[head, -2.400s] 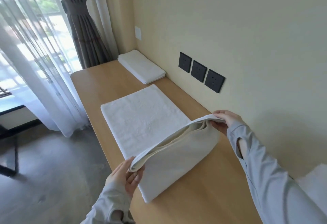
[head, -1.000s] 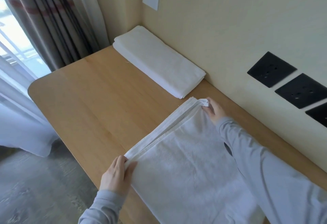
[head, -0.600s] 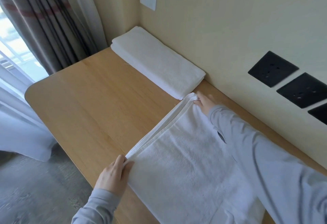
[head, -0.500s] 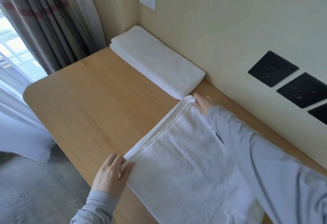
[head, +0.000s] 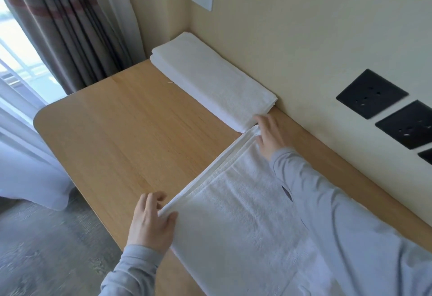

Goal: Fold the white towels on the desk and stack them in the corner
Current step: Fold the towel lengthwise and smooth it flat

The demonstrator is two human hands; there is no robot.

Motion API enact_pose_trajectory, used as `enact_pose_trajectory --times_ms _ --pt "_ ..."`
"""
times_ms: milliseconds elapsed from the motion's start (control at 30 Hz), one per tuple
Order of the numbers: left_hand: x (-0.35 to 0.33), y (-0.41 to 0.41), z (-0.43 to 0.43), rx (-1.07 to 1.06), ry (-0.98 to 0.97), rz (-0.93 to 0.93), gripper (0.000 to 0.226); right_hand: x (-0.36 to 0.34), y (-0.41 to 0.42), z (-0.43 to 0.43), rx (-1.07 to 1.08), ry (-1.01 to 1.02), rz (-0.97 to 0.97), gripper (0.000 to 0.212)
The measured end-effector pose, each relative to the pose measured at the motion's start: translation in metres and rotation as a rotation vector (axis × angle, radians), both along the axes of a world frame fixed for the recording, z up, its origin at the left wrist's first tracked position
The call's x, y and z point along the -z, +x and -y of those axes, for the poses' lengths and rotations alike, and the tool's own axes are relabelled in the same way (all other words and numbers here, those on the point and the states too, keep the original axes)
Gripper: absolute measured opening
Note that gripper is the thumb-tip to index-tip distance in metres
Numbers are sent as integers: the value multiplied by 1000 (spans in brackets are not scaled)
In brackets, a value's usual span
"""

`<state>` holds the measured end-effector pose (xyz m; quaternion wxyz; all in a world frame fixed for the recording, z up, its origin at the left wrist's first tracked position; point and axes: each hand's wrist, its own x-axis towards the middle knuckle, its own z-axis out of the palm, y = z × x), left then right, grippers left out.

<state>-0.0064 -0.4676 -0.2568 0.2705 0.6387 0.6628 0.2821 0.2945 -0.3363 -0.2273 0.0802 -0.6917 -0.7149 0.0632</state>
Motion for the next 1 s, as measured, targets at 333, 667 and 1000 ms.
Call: enact_pose_trajectory --times_ms 333,667,1000 --pt "0 73 -19 39 -132 -283 47 11 -26 20 -489 -33 211 28" --pt "10 48 -29 228 -75 -250 79 8 -34 3 -681 223 138 54" --pt "15 43 -47 183 -264 -143 53 18 -46 -25 -618 -112 569 53"
